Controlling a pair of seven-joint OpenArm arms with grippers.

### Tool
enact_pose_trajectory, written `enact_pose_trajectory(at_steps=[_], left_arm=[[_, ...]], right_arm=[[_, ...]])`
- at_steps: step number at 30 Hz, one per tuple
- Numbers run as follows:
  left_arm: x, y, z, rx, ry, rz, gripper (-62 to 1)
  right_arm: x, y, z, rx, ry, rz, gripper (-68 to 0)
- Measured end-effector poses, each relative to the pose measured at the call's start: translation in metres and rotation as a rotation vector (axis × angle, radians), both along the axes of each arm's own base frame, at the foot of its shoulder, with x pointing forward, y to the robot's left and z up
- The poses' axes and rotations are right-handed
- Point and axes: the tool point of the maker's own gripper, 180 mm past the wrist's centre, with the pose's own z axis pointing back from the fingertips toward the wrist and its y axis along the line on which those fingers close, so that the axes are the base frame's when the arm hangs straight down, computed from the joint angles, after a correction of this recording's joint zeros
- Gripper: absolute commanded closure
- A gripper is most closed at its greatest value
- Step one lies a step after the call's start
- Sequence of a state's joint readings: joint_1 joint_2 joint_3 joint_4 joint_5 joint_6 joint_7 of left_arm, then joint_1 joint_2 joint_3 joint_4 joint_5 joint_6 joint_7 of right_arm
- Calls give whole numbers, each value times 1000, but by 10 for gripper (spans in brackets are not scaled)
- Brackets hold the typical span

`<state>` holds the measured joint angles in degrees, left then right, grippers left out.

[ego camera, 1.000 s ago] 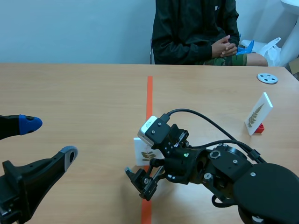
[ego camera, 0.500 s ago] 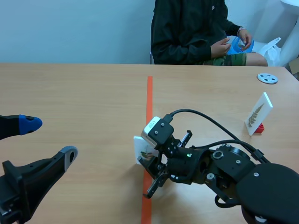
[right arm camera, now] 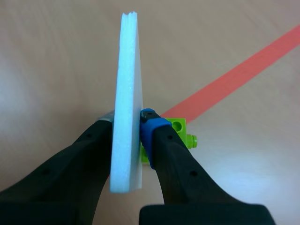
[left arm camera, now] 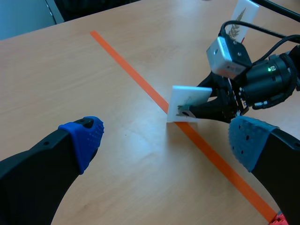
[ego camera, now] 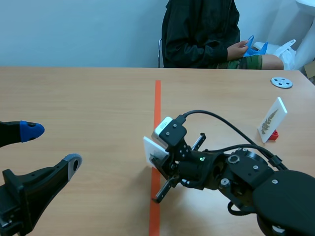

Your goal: Sort the leaf by its shape. The table is split by an orange tape line. A compound leaf with several leaflets goes to the left side, a simple leaf with one blade goes to the right side. Return to the home posture when a red brick is placed on the table.

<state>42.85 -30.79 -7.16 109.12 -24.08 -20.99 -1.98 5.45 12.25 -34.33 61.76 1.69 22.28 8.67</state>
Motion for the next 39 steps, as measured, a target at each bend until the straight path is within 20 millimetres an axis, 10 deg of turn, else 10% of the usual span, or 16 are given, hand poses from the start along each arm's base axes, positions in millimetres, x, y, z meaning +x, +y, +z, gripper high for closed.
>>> enact_pose_trajectory(at_steps=[11,26,39], left_arm=[[0,0,0,0,0,0,-572],[0,0,0,0,0,0,-572],[0,0,0,-1,-1,0,-572]], right_arm=[[19,-52,55,118,-44,-234,-13],[6,-209,61,147,-2,-685,-13],[24,-259,42,126,3,-828,-13]])
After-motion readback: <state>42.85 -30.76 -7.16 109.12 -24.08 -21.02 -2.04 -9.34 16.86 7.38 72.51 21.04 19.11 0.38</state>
